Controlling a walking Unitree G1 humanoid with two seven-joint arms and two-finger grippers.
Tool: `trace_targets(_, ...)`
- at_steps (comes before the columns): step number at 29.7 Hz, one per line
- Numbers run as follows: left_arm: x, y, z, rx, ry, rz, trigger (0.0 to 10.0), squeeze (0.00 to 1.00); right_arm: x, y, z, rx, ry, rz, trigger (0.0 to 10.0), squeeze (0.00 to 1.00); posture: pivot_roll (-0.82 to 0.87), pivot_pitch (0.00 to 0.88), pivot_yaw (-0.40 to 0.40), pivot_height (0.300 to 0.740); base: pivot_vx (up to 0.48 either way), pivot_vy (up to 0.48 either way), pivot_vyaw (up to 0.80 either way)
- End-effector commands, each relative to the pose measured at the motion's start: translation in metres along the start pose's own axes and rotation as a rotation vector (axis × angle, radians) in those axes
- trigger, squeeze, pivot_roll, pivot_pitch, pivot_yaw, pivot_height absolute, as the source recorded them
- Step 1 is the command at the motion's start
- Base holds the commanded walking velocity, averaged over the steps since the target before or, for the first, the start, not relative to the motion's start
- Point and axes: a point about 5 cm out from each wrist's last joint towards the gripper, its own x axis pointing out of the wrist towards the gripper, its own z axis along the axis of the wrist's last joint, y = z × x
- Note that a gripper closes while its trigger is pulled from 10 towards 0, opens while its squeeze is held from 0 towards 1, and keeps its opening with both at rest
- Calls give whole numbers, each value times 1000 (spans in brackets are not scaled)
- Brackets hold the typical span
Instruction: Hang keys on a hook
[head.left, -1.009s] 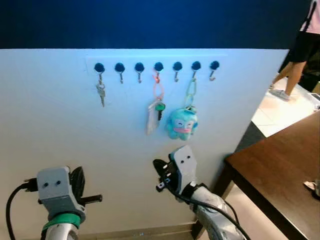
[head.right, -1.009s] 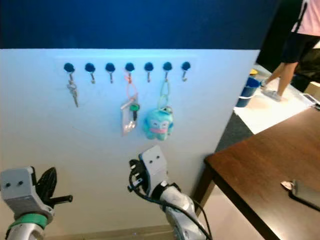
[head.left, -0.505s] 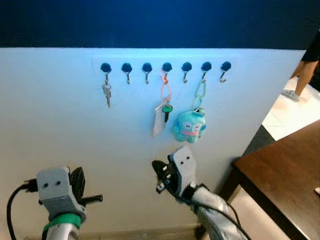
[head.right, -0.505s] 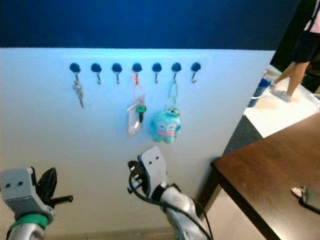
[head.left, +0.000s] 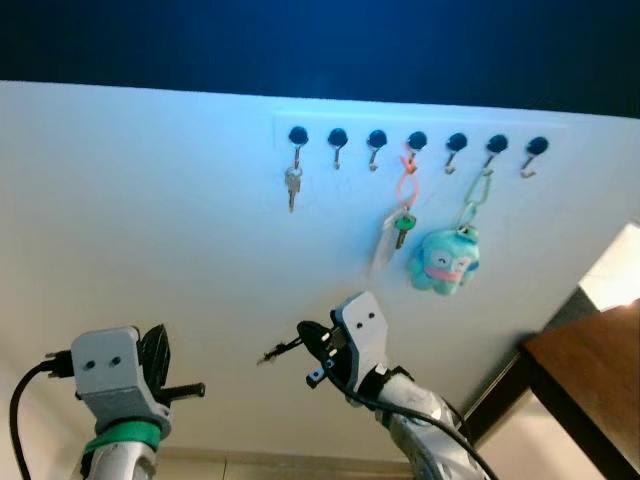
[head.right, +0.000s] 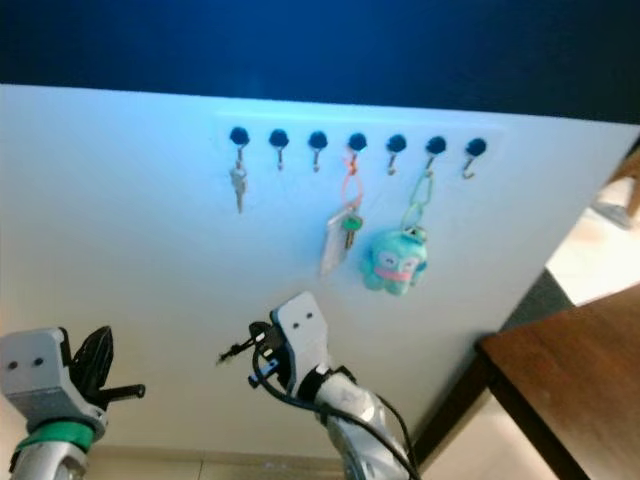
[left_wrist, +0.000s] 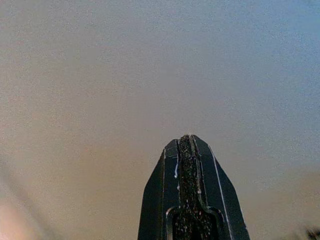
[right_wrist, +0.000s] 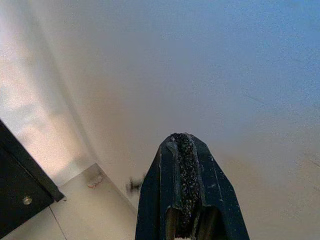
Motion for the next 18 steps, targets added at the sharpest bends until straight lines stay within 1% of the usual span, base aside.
trace_targets(1, -2, -2, -3, -11, 9, -8, 10000, 0, -4, -1, -5, 7, 18, -8, 10000, 0, -75, 75, 98, 740, 0, 0, 0)
trace_targets(5, -2, 1, -5, -2, 21, 2, 10000, 0, -3, -2, -2, 6, 0, -8, 10000, 0, -75, 75, 98, 740, 0, 0, 0)
trace_targets(13, -2, 1, -6, 5, 22, 10, 10000, 0, -2, -3, 0, -1, -16, -21, 10000, 0, -77, 77, 100, 740, 0, 0, 0)
trace_targets(14, -2, 2, -6, 6, 21, 12, 10000, 0, -1, -3, 2, 0, -27, -22, 10000, 0, -77, 77, 100, 740, 0, 0, 0)
trace_targets(16, -1, 1, -6, 6, 20, 13, 10000, 0, -1, -5, 10, -31, -85, -33, 10000, 0, -77, 80, 99, 740, 0, 0, 0)
trace_targets(17, -1, 1, -6, 6, 20, 13, 10000, 0, -1, -5, 10, -31, -85, -33, 10000, 0, -77, 80, 99, 740, 0, 0, 0)
trace_targets(18, -1, 1, -6, 6, 19, 13, 10000, 0, 0, -6, 15, -42, -120, -42, 10000, 0, -77, 80, 99, 740, 0, 0, 0)
